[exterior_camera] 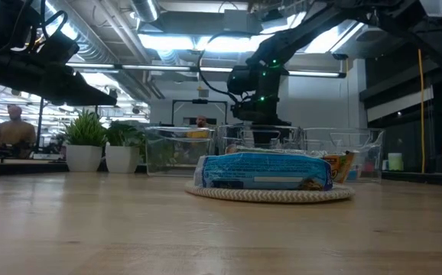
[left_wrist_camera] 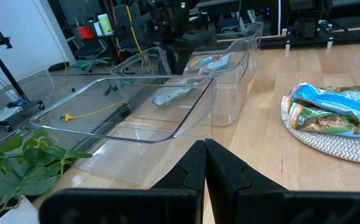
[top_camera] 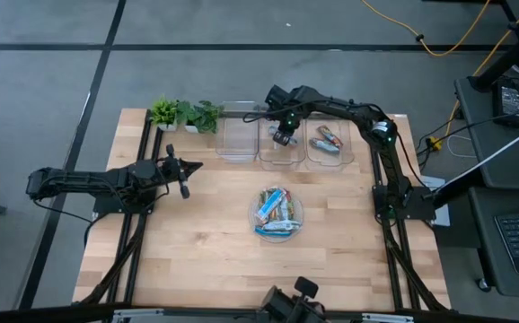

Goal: Pick and place Granola Bars by type
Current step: Put the red granola bar into the right transparent bin

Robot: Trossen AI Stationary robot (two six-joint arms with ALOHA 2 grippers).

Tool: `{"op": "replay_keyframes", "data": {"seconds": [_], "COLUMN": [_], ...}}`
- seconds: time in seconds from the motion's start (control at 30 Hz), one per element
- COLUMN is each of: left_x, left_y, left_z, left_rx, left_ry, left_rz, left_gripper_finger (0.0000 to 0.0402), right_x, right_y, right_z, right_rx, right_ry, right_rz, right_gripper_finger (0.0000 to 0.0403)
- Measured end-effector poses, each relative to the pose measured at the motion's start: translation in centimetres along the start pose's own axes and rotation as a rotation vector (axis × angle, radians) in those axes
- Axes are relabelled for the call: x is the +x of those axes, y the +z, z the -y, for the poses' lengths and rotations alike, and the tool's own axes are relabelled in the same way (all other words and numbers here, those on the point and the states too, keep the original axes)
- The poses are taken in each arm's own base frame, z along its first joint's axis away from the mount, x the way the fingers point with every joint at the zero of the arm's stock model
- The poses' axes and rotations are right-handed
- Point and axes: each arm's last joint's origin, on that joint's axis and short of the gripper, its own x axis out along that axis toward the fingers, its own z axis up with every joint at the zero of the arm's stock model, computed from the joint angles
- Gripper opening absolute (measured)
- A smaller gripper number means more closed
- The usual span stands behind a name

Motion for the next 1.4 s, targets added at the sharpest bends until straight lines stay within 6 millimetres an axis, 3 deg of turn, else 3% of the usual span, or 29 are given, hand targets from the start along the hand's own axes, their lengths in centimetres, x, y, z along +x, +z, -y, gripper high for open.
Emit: {"op": "replay_keyframes", "data": {"seconds": [0.1, 0.3, 0.5, 0.77, 1.07, 1.4], "left_x": [0.0, 0.0, 0.0, 0.0, 0.0, 0.0], "left_y": [0.0, 0.0, 0.0, 0.0, 0.0, 0.0], "left_z": [0.0, 0.0, 0.0, 0.0, 0.0, 0.0], "left_rx": [0.0, 0.0, 0.0, 0.0, 0.0, 0.0], "left_ry": [-0.001, -0.001, 0.0, 0.0, 0.0, 0.0], "left_rz": [0.0, -0.001, 0.0, 0.0, 0.0, -0.001], "left_gripper_finger": [0.0004, 0.0004, 0.0004, 0.0004, 0.0004, 0.0004], "right_x": [-1.4, -6.4, -10.8, -15.0, -19.1, -21.2], "right_y": [0.0, -0.2, -1.3, -3.5, -5.9, -9.1], "right_z": [0.1, -0.4, -2.5, -5.0, -9.6, -17.0], "right_rx": [-0.012, -0.028, -0.08, -0.159, -0.27, -0.429], "right_ry": [-0.006, -0.072, -0.064, -0.047, 0.032, 0.159], "right_rz": [0.013, 0.106, 0.184, 0.21, 0.301, 0.296], "right_gripper_finger": [0.0096, 0.0098, 0.0098, 0.0098, 0.0098, 0.0098]}}
